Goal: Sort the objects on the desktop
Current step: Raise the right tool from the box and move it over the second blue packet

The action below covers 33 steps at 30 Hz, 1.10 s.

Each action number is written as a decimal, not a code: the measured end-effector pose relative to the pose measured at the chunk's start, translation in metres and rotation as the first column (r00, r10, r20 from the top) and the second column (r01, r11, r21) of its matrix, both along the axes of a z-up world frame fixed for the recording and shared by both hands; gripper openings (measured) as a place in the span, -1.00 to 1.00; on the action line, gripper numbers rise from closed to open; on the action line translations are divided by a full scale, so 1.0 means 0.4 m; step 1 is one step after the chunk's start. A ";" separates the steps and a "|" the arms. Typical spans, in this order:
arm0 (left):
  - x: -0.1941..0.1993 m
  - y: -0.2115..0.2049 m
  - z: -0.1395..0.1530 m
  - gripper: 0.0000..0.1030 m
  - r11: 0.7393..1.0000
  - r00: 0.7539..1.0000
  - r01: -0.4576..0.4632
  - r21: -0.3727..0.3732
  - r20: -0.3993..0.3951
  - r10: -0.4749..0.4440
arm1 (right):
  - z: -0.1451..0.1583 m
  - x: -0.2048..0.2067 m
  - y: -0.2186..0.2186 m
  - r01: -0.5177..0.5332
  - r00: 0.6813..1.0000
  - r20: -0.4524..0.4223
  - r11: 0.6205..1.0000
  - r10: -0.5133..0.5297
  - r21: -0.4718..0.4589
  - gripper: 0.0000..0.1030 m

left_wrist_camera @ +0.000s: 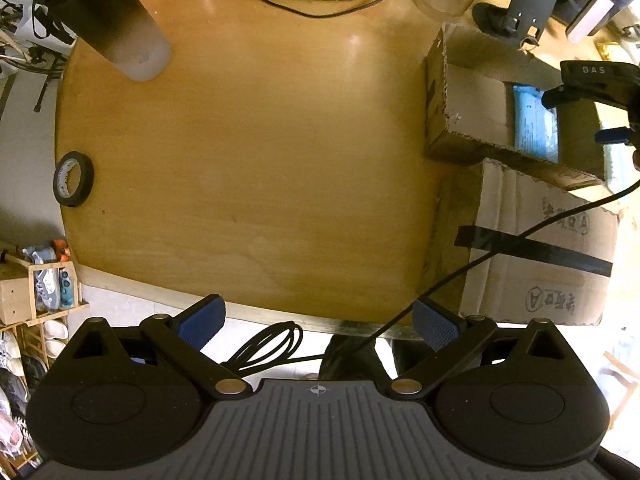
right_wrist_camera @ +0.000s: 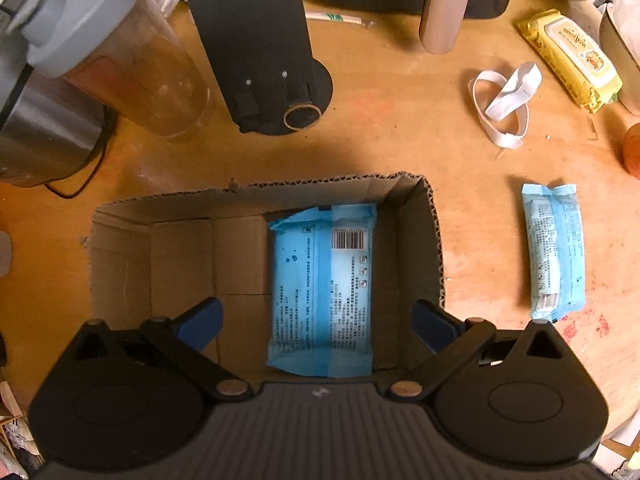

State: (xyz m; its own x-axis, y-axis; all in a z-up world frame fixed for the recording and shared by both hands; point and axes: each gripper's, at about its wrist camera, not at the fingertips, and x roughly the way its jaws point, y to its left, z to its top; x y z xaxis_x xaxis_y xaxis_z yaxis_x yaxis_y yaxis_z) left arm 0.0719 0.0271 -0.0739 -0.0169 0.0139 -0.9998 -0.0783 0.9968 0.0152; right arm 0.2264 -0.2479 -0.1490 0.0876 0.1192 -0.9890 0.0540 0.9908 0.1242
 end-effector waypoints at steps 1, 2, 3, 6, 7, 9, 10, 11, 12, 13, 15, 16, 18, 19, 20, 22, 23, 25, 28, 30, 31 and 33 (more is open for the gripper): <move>0.000 -0.002 0.007 1.00 1.000 1.000 -0.001 0.000 0.005 0.001 | 0.008 0.000 -0.002 0.000 1.000 0.003 1.000 0.000 0.000 1.00; 0.001 -0.004 0.013 1.00 1.000 1.000 -0.002 0.000 0.010 0.002 | 0.016 0.000 -0.005 -0.001 1.000 0.007 1.000 0.001 0.000 1.00; 0.001 -0.007 0.021 1.00 1.000 1.000 -0.002 0.002 0.015 0.002 | 0.024 0.000 -0.008 -0.001 1.000 0.009 1.000 0.001 -0.002 1.00; 0.003 -0.019 0.047 1.00 1.000 0.999 -0.002 0.002 0.035 0.002 | 0.049 -0.002 -0.019 0.001 1.000 0.019 1.000 -0.001 -0.003 1.00; 0.003 -0.024 0.055 1.00 1.000 0.999 -0.001 0.000 0.041 0.001 | 0.057 -0.003 -0.023 0.001 1.000 0.024 1.000 -0.001 -0.004 1.00; 0.004 -0.033 0.068 1.00 1.000 0.999 -0.001 -0.003 0.051 0.001 | 0.074 -0.006 -0.034 -0.001 0.999 0.032 1.000 0.002 -0.005 1.00; 0.004 -0.038 0.074 1.00 1.000 0.998 -0.001 -0.004 0.056 0.001 | 0.081 -0.007 -0.040 -0.002 0.999 0.036 1.000 0.002 -0.006 1.00; 0.005 -0.044 0.078 1.00 1.000 0.998 -0.001 -0.005 0.060 0.001 | 0.088 -0.008 -0.047 -0.001 0.999 0.040 1.000 0.002 -0.008 1.00; 0.005 -0.050 0.081 1.00 1.000 0.998 -0.002 -0.006 0.062 0.002 | 0.095 -0.009 -0.054 -0.002 0.999 0.043 1.000 0.002 -0.010 1.00; 0.004 -0.055 0.084 1.00 1.000 0.998 -0.002 -0.007 0.064 0.003 | 0.101 -0.010 -0.061 -0.003 0.999 0.046 1.000 0.003 -0.011 1.00; 0.003 -0.068 0.085 1.00 1.000 0.998 -0.004 -0.012 0.065 0.004 | 0.111 -0.012 -0.077 -0.001 0.999 0.053 1.000 0.001 -0.013 1.00; 0.002 -0.074 0.086 1.00 1.000 0.998 -0.004 -0.014 0.066 0.005 | 0.115 -0.013 -0.085 0.001 0.998 0.056 1.000 -0.001 -0.014 1.00; -0.001 -0.087 0.087 1.00 1.000 0.998 -0.004 -0.017 0.065 0.005 | 0.116 -0.013 -0.103 0.005 0.998 0.058 1.000 -0.004 -0.018 1.00; -0.003 -0.094 0.087 1.00 1.000 0.998 -0.004 -0.019 0.065 0.005 | 0.116 -0.013 -0.112 0.008 0.998 0.059 1.000 -0.007 -0.019 1.00; -0.003 -0.101 0.087 1.00 1.000 0.998 -0.003 -0.020 0.065 0.004 | 0.116 -0.013 -0.121 0.010 0.998 0.059 1.000 -0.009 -0.020 1.00; -0.004 -0.116 0.086 1.00 1.000 0.998 -0.002 -0.022 0.064 0.003 | 0.114 -0.013 -0.138 0.013 0.998 0.059 1.000 -0.012 -0.022 1.00; -0.006 -0.121 0.087 1.00 1.000 0.998 -0.002 -0.021 0.063 0.003 | 0.113 -0.015 -0.146 0.014 0.998 0.059 1.000 -0.013 -0.023 1.00; -0.007 -0.134 0.089 1.00 1.000 0.998 -0.001 -0.019 0.065 0.002 | 0.112 -0.017 -0.161 0.014 0.998 0.059 1.000 -0.013 -0.024 1.00; -0.008 -0.150 0.091 1.00 1.000 0.998 -0.001 -0.019 0.065 0.002 | 0.108 -0.020 -0.181 0.011 0.998 0.060 1.000 -0.010 -0.024 1.00; -0.007 -0.161 0.089 1.00 1.000 0.998 -0.001 -0.018 0.062 0.002 | 0.105 -0.022 -0.192 0.004 0.998 0.062 1.000 -0.003 -0.028 1.00; -0.007 -0.167 0.087 1.00 1.000 0.998 -0.001 -0.017 0.060 0.002 | 0.104 -0.022 -0.198 0.001 0.998 0.063 1.000 0.001 -0.030 1.00; -0.005 -0.178 0.084 1.00 1.000 0.999 -0.002 -0.014 0.054 0.002 | 0.100 -0.023 -0.209 -0.001 0.998 0.062 1.000 0.003 -0.031 1.00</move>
